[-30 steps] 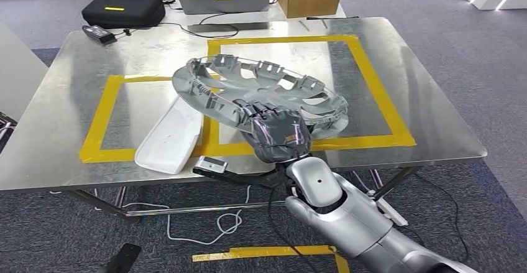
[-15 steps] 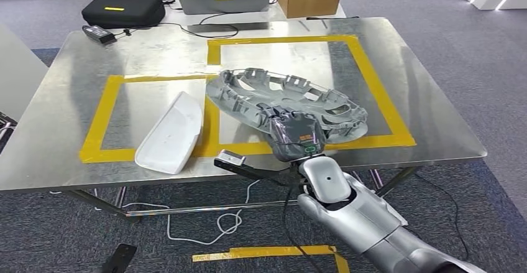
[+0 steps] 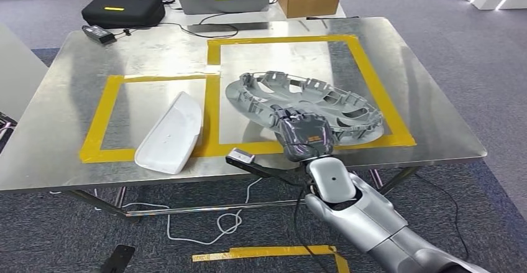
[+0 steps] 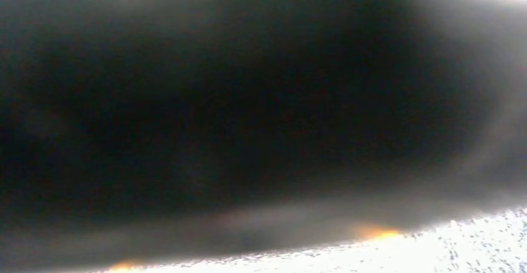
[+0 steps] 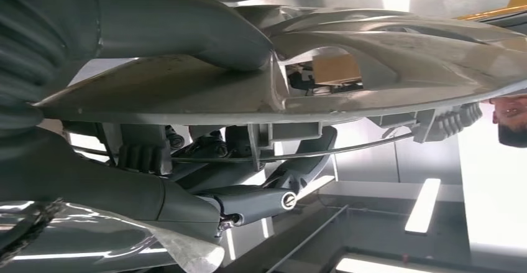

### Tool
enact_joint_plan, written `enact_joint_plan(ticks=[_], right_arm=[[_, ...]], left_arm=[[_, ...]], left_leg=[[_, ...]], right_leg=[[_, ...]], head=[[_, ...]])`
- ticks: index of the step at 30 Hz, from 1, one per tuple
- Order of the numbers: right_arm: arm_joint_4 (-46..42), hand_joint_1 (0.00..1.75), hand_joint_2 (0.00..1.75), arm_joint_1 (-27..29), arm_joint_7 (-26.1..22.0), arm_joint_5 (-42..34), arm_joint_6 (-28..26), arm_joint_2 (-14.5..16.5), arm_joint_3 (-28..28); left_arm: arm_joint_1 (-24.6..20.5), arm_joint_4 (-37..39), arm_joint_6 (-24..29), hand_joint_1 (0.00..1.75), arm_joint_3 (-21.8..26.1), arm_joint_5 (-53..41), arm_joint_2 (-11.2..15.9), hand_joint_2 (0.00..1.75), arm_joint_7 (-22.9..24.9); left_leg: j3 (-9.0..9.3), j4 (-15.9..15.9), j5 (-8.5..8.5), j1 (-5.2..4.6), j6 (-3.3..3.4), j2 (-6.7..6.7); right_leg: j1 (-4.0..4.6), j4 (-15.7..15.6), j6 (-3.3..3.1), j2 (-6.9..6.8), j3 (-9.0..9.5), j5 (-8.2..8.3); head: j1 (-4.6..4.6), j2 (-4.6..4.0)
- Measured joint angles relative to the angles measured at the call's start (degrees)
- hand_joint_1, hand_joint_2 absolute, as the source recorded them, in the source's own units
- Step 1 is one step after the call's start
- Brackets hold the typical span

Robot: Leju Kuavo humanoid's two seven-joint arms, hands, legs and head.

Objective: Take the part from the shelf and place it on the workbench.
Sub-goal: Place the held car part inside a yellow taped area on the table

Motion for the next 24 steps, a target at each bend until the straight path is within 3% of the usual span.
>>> enact_joint_plan(ticks=[24], right_arm=[[-0.04, 1.75, 1.75, 1.05, 0.46, -1.09, 0.95, -0.01, -2.16]], left_arm=[[0.05, -0.04, 0.09, 0.00, 1.27, -0.63, -0.10, 0.00, 0.63]], left_leg=[[0.01, 0.00, 0.00, 0.00, 0.00, 0.00]], right_leg=[[0.00, 0.00, 0.00, 0.00, 0.01, 0.00]], head=[[0.00, 0.00]])
